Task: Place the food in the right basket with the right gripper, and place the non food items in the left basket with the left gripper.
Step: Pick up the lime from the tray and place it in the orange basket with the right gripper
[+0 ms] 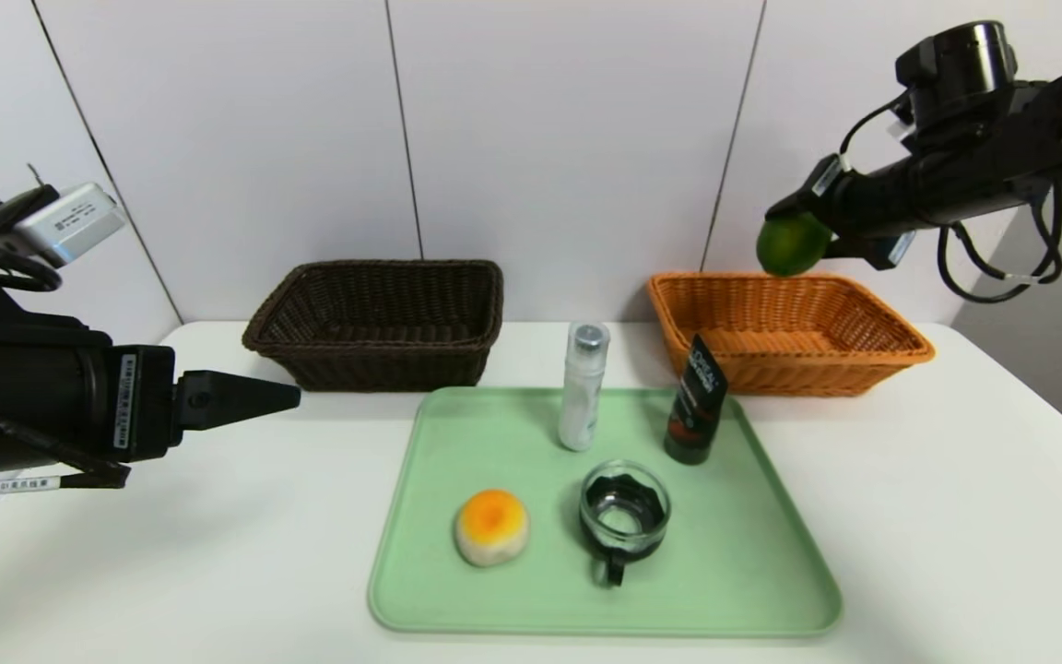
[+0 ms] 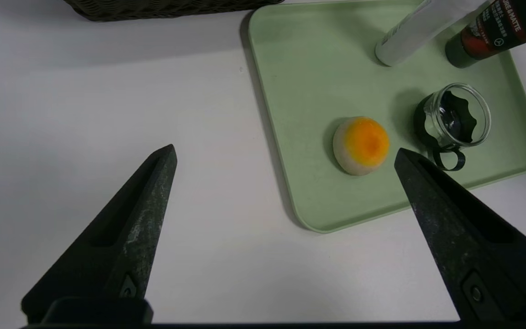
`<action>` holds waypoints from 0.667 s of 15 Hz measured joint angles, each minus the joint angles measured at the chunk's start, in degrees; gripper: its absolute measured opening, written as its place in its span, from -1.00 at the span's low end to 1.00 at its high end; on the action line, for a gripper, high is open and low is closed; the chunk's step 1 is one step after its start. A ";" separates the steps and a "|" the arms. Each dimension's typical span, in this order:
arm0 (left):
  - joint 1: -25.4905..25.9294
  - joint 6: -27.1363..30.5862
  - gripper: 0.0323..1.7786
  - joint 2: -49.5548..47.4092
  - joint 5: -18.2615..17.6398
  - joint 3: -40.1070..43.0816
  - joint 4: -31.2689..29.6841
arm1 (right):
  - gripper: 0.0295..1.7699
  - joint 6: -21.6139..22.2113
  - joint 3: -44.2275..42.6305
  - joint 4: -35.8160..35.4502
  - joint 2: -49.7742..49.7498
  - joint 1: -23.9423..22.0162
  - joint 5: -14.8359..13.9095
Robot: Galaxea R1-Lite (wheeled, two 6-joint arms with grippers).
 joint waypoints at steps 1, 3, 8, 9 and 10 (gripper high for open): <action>-0.02 -0.12 0.90 0.61 -0.20 0.00 -0.02 | 0.08 -0.02 0.00 -0.12 1.43 -0.52 -0.06; -0.06 -0.22 0.90 1.57 -1.61 -0.35 -0.07 | 0.08 -0.02 0.00 -0.87 4.19 -1.40 -0.06; -0.09 -0.63 0.90 3.33 -1.82 -1.84 0.39 | 0.08 -0.38 -0.02 -4.39 9.81 -2.45 0.11; -0.09 -0.72 0.90 3.52 -1.83 -1.87 0.61 | 0.08 -0.46 -0.02 -4.72 10.78 -2.45 0.00; -0.09 -0.85 0.90 3.64 -1.83 -1.93 0.61 | 0.08 -0.49 -0.05 -4.77 11.54 -2.54 0.02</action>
